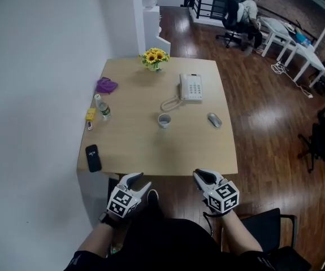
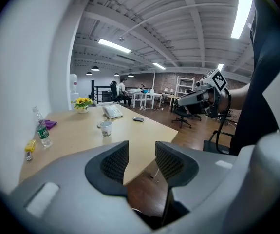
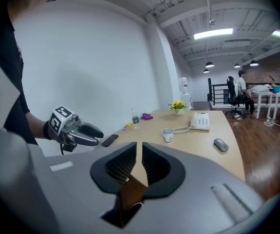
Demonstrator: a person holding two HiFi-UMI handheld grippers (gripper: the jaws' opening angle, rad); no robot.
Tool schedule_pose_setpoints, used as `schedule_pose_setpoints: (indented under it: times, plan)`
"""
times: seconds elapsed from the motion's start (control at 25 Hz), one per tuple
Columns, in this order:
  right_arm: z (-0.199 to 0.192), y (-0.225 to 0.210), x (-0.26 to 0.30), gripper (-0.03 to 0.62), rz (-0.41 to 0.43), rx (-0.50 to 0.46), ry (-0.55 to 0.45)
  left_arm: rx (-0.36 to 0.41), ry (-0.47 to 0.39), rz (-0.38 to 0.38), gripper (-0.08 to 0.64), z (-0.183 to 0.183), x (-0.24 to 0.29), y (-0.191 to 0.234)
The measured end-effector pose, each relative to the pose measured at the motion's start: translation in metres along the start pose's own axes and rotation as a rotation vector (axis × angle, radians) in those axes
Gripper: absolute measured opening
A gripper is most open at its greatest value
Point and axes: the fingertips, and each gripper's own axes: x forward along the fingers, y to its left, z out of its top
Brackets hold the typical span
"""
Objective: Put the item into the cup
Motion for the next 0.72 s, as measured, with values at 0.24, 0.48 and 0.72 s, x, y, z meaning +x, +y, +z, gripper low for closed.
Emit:
schedule_pose_setpoints:
  times: [0.24,0.48,0.72]
  plan:
    - [-0.032,0.018,-0.074,0.018,-0.005,0.031,-0.034,-0.014,-0.004,0.01,0.167,-0.017,-0.024,-0.092]
    - [-0.06,0.037,-0.13,0.008,0.004,0.056,-0.043,-0.018,-0.001,0.026,0.167,-0.028,-0.051,-0.149]
    - [-0.063,0.062,-0.149,0.008,0.036,0.032,-0.068,-0.001,-0.01,0.034,0.167,-0.026,-0.07,-0.165]
